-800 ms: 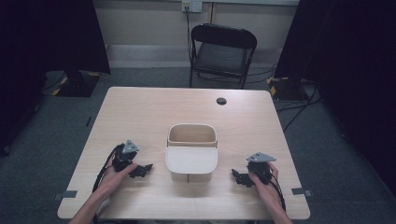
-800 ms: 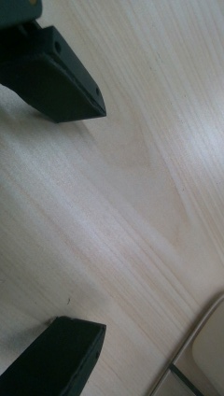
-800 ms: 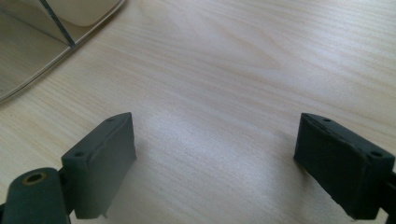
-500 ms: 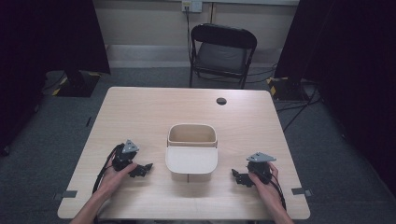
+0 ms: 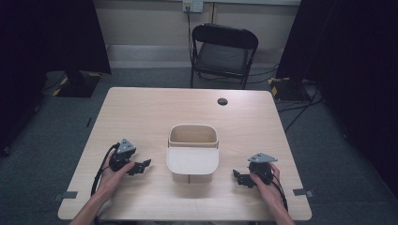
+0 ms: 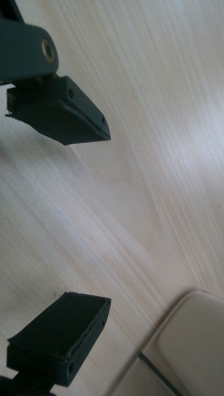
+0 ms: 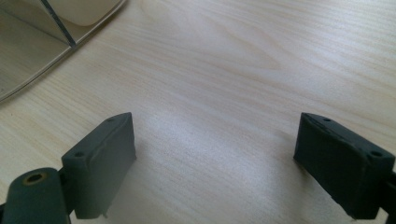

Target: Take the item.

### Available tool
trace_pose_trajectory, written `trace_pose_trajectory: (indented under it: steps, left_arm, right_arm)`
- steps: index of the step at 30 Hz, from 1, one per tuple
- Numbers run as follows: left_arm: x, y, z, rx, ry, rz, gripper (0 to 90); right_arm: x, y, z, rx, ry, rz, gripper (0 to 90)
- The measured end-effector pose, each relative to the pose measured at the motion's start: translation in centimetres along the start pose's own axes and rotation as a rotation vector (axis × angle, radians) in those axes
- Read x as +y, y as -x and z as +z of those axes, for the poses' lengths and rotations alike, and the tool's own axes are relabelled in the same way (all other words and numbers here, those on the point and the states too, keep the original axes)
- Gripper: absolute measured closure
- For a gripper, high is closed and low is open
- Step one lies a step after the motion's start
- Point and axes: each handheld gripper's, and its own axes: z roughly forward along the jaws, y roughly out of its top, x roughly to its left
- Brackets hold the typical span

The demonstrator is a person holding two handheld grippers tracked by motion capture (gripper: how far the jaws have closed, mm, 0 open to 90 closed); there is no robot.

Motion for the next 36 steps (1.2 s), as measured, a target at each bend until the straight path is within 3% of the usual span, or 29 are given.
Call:
trace_pose_trajectory:
  steps: [5,8,10,16,19,23,35,36]
  left_arm:
    - [0.3,0.4,-0.6,-0.027,0.041,-0.019,16.3]
    - [0.5,0.9,-1.0,-0.041,0.065,-0.005,16.1]
    - [0.6,1.4,-1.3,-0.08,0.071,0.0,16.0]
    - [0.8,2.3,-1.4,-0.132,0.073,0.03,16.3]
    - [0.9,2.8,-1.5,-0.158,0.092,0.025,16.4]
    - [1.1,3.3,-1.9,-0.166,0.107,0.039,16.6]
    - [1.6,5.1,-2.7,-0.239,0.158,0.091,17.8]
    - [1.6,5.3,-2.6,-0.252,0.166,0.082,17.8]
  right_arm:
    - [0.0,0.0,0.0,0.002,0.0,-0.001,11.7]
    - [0.0,0.0,0.0,0.002,0.0,-0.001,11.6]
    - [0.0,0.0,0.0,0.002,0.0,-0.001,11.7]
    - [0.0,0.1,0.0,0.008,0.0,-0.007,11.6]
    - [0.0,0.1,0.0,0.008,0.0,-0.007,11.6]
    - [0.0,0.1,0.0,0.008,0.0,-0.007,11.6]
    - [0.0,0.1,0.0,0.01,-0.002,-0.007,11.6]
    - [0.0,0.1,0.0,0.011,-0.002,-0.008,11.6]
